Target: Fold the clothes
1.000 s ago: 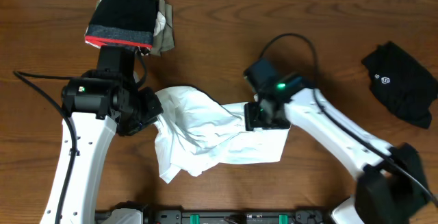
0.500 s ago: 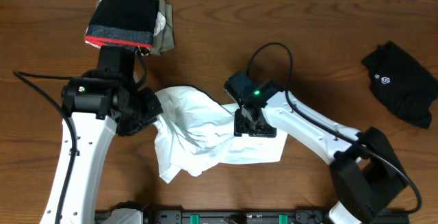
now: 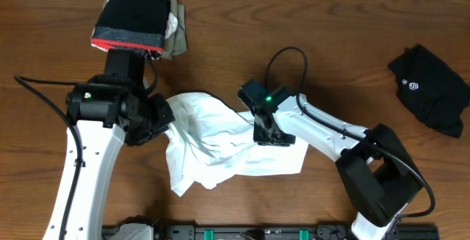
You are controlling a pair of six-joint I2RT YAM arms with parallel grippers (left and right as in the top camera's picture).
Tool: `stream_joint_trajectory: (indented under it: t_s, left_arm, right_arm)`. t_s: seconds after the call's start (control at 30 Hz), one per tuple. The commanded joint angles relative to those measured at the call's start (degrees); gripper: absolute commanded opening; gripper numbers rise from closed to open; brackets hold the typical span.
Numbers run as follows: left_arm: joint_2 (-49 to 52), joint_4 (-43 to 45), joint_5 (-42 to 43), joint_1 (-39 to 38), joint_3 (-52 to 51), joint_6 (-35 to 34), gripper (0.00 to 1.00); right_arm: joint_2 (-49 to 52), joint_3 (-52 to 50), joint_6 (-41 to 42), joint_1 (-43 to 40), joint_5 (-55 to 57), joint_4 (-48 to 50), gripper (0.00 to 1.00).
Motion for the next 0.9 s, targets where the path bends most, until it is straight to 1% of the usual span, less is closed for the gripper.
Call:
stream_joint_trajectory:
  t_s: [0.0,0.1,0.2,0.4,0.5,0.6,0.77,0.83,0.87]
  left_arm:
    - [0.0,-0.3,-0.8,0.3,0.3,1.2,0.08]
    - [0.0,-0.4,-0.8,0.3,0.3,1.5,0.08]
    - [0.0,-0.4,-0.7,0.3,0.3,1.6,0.08]
    - [0.0,-0.4,-0.7,0.3,0.3,1.6,0.08]
    - [0.0,-0.4,-1.2,0.3,0.3,1.6,0.08]
    - [0.0,-0.5,-3.7,0.3,0.3,1.6,0.08]
    - [0.0,-0.4,-3.8,0.8,0.3,1.6,0.08]
    - [0.0,-0.4,-3.7,1.8,0.3,1.6,0.08]
    - [0.0,-0.4,-3.7,2.1,0.3,1.5,0.08]
  right_arm:
    - [0.2,0.0,0.6,0.5,1.4,0.2,0.2]
    - [0.2,0.0,0.7,0.5,2.3,0.1,0.01]
    - [-0.3,0.5,0.6,0.3,4.5,-1.5,0.01]
    - [-6.1,4.9,0.7,-3.5,10.5,-10.9,0.01]
    - [-10.8,6.2,0.6,-8.3,13.2,-14.6,0.01]
    - [-15.7,6.2,-1.4,-15.8,14.3,-16.9,0.01]
    - [-19.5,6.2,-5.6,-28.0,14.4,-20.3,0.01]
    - [-20.0,6.2,-6.1,-34.3,14.4,-22.4,0.02]
    - [-20.0,6.2,-6.3,-36.1,14.3,-22.9,0.02]
